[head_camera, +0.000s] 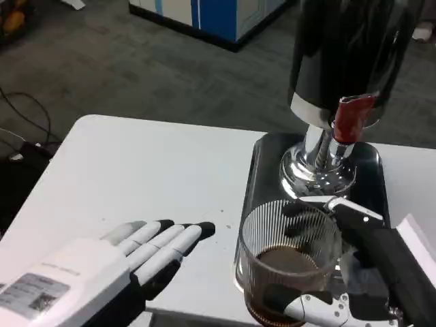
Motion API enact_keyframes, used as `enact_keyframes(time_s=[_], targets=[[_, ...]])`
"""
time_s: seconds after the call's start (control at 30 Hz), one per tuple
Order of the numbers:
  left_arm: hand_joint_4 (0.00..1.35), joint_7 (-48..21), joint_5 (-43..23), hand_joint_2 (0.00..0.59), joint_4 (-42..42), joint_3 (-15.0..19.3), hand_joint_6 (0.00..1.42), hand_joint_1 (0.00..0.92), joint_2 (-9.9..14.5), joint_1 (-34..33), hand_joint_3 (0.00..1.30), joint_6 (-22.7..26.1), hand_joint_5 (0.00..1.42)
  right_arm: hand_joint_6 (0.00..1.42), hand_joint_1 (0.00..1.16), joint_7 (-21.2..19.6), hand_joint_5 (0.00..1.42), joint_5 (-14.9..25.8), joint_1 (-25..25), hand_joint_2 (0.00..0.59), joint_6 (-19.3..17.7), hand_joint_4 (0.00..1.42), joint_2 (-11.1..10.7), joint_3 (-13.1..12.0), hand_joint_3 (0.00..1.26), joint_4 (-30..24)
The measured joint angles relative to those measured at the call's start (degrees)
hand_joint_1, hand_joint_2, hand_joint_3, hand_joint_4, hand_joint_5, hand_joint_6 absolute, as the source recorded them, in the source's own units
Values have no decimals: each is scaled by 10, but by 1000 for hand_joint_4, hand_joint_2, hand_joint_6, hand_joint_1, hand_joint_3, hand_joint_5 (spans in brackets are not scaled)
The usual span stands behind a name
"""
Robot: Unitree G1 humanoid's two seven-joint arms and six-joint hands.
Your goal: Grasp the cup under the faucet to collect the drink, then remove the cup.
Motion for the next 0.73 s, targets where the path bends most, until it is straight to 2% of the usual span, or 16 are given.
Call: enact_keyframes(time_s=[0.73], targets=[[0, -9, 0, 142, 1, 0, 0, 0, 0, -10, 0, 0, 0, 1424, 812, 0, 1395, 0, -13, 180, 0, 1194, -6, -6, 1003, 0]])
